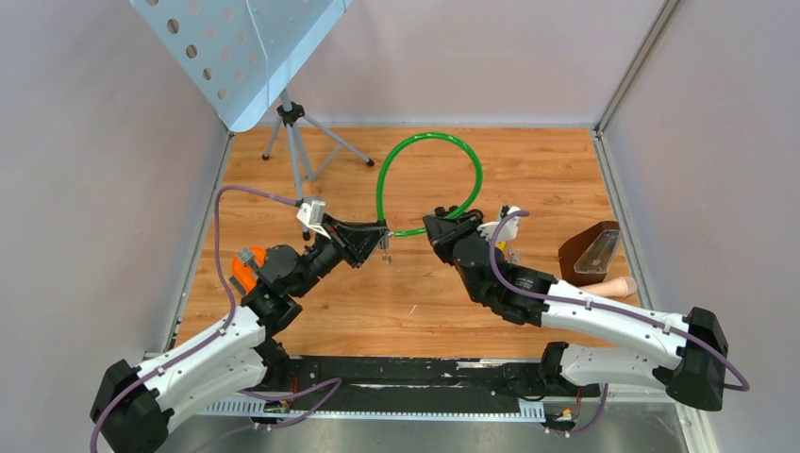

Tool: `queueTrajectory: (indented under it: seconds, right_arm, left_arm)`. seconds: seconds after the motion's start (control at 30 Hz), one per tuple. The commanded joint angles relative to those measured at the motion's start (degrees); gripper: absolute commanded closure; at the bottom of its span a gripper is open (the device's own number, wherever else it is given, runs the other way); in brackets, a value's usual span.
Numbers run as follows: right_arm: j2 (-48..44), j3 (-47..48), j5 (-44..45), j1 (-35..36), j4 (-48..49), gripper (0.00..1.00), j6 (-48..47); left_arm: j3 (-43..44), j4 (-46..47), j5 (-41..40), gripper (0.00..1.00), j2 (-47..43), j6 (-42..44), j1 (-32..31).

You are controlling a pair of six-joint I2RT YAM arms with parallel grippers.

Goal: Lock with the key
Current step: Lock the lock.

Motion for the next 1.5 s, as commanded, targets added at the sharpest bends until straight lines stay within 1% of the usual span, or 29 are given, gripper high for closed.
queueTrajectory:
  seconds: [0.0,0.1,0.23,0.3,0.43,0.67,0.7,0.77,0.8,0.87,1.1,1.13,1.17,1.2,1.23,1.27,1.3,1.33,1.37,1.47]
  right_arm:
    - [1.2,3.8,-10.1,4.0,-3.4,1.00,3.9]
    - [1.8,4.0,-10.0,4.0,-3.6,1.00,4.0]
    - [2.2,3.7,-9.2,4.0,-3.6,1.00,4.6]
    - [2.1,3.4,-8.7,4.0,-3.6,1.00,5.3]
    - [2.1,3.0,-7.9,4.0,-3.6,1.00,6.3]
    - [3.6,2.9,-7.5,4.1,-3.2,1.00,7.2]
    - [4.0,3.0,-7.6,4.0,-3.1,1.00,7.2]
    - [4.6,3.0,-8.1,4.0,-2.4,1.00,6.7]
    - [5.0,3.1,-8.2,4.0,-2.2,1.00,6.5]
    - [5.4,3.0,-8.1,4.0,-1.8,1.00,6.0]
    - [4.8,1.4,-5.6,3.9,-1.3,1.00,5.6]
    - [4.6,1.1,-5.3,3.9,-1.3,1.00,5.8]
    - [4.2,1.0,-5.0,3.9,-1.3,1.00,6.1]
    - [3.8,0.7,-4.6,3.8,-1.3,1.00,6.5]
    - [3.2,0.2,-4.0,3.7,-1.3,1.00,7.2]
    - [2.7,-0.1,-3.7,3.5,-1.3,1.00,7.8]
    - [2.1,-0.5,-3.4,3.2,-1.3,1.00,8.5]
    - [1.4,-1.1,-3.1,2.9,-1.3,1.00,9.6]
    - [0.9,-1.8,-3.0,2.3,-1.4,1.00,11.0]
    - [-1.1,-3.6,-4.2,0.4,-1.4,1.00,14.9]
  left_arm:
    - [0.6,0.8,-12.4,0.69,2.3,1.7,1.4]
    - [1.7,-1.8,-12.4,0.61,4.0,2.0,1.4]
    - [2.2,-2.9,-11.4,0.55,5.4,1.8,1.4]
    - [2.2,-2.9,-11.0,0.54,5.9,1.5,1.4]
    - [2.0,-2.8,-9.5,0.56,6.5,0.4,1.4]
    - [1.4,-2.0,-7.6,0.55,7.8,-3.6,1.4]
    - [1.4,-1.7,-7.3,0.56,7.8,-3.8,1.4]
    - [1.5,-1.4,-7.0,0.71,8.1,-4.6,1.4]
    - [1.8,-1.4,-6.7,0.85,8.2,-4.9,1.4]
    - [2.6,-1.8,-6.2,0.99,8.4,-5.2,1.4]
    - [4.5,-4.7,-4.6,1.00,7.4,-4.8,1.4]
    - [4.7,-5.0,-3.7,0.97,7.3,-4.3,1.4]
    - [5.1,-5.9,-3.4,0.88,7.1,-3.8,1.4]
    - [5.4,-6.5,-3.1,0.66,7.0,-3.7,1.4]
    - [5.8,-7.8,-2.9,0.52,6.5,-3.4,1.4]
    - [5.8,-8.3,-2.5,0.46,6.2,-3.3,1.4]
    - [5.8,-9.1,-2.4,0.37,5.5,-3.2,1.4]
    - [5.6,-9.8,-2.6,0.33,5.0,-3.3,1.4]
    - [5.2,-9.9,-2.5,0.28,3.9,-3.4,1.4]
    - [4.0,-10.7,-3.4,0.22,1.6,-3.9,1.4]
